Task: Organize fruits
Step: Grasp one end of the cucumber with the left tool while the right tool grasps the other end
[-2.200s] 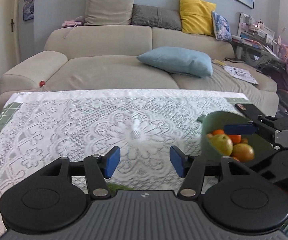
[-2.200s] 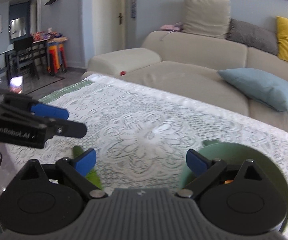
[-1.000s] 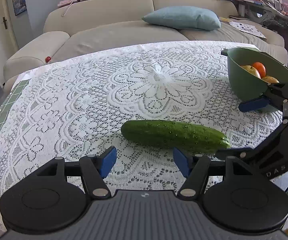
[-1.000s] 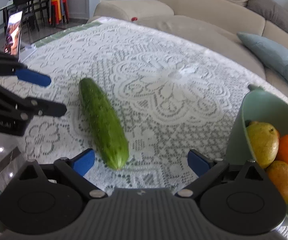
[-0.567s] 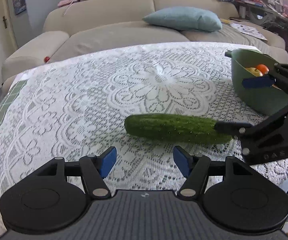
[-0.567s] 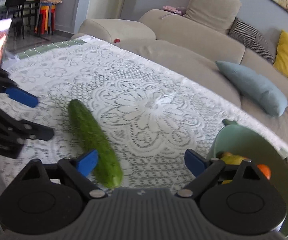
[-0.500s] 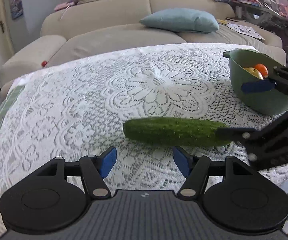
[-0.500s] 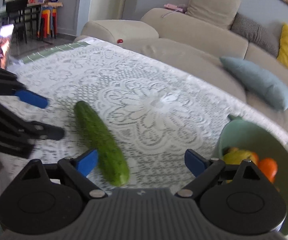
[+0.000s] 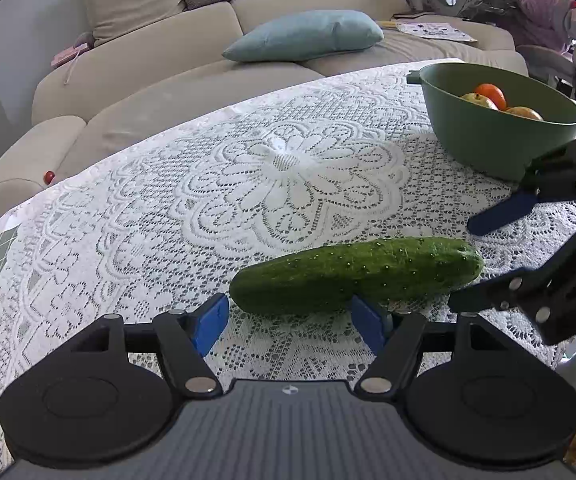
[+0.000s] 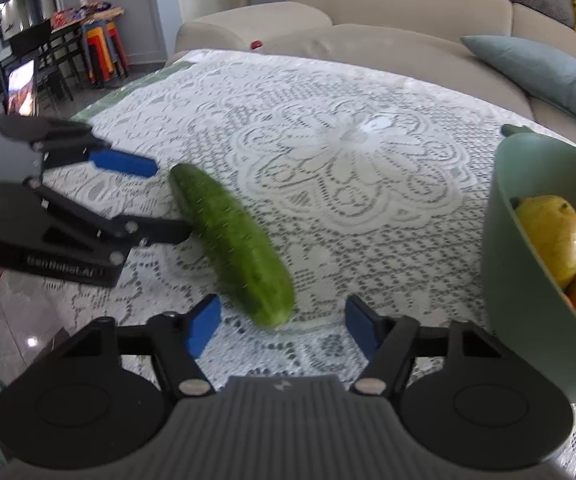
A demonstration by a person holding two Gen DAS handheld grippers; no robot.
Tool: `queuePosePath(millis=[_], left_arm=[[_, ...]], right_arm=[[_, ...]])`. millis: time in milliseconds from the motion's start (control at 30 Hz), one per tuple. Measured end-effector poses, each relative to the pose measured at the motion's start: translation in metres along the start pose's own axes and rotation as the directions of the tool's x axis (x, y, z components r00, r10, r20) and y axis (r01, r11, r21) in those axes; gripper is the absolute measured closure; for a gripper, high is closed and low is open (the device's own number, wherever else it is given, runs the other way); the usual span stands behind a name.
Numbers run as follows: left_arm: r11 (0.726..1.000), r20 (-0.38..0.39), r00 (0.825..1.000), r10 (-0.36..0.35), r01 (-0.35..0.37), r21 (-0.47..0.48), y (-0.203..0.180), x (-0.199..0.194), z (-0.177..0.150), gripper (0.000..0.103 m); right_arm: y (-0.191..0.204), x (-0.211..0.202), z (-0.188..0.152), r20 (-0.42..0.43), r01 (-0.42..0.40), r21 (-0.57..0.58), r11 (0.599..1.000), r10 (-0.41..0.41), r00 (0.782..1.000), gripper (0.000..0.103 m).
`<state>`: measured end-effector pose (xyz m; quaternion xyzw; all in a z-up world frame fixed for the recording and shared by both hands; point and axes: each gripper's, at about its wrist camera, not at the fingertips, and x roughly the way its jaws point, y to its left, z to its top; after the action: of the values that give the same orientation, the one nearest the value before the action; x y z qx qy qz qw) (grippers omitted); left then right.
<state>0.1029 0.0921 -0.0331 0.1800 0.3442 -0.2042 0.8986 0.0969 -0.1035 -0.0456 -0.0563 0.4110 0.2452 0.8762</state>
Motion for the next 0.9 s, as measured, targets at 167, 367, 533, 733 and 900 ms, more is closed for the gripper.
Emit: queuePosePath(millis=[167, 367, 533, 733, 900], left_arm=[[1.0, 0.009, 1.0, -0.014, 0.014, -0.025, 0.003, 0.0, 0.001, 0.02], [1.0, -0.035, 0.999, 0.0, 0.0, 0.016, -0.006, 0.01, -0.001, 0.02], [0.997, -0.009, 0.999, 0.048, -0.047, 0.062, -0.016, 0.015, 0.002, 0.019], [0.999, -0.012, 0.999, 0.031, -0.031, 0.03, -0.009, 0.021, 0.009, 0.016], [1.0, -0.007, 1.0, -0.007, 0.007, -0.02, 0.0, 0.022, 0.012, 0.014]], right_arm=[[0.009, 0.001, -0.002, 0.008, 0.019, -0.071, 0.997, -0.018, 1.0, 0.065], [-0.001, -0.003, 0.005, 0.026, 0.03, -0.016, 0.999, -0.03, 0.999, 0.073], [-0.004, -0.003, 0.01, 0.061, 0.084, -0.001, 0.996, -0.084, 0.995, 0.071], [-0.002, 0.006, 0.012, 0.056, 0.095, -0.005, 0.995, -0.095, 0.994, 0.066], [-0.003, 0.012, 0.012, 0.054, 0.09, -0.005, 0.996, -0.09, 0.994, 0.064]])
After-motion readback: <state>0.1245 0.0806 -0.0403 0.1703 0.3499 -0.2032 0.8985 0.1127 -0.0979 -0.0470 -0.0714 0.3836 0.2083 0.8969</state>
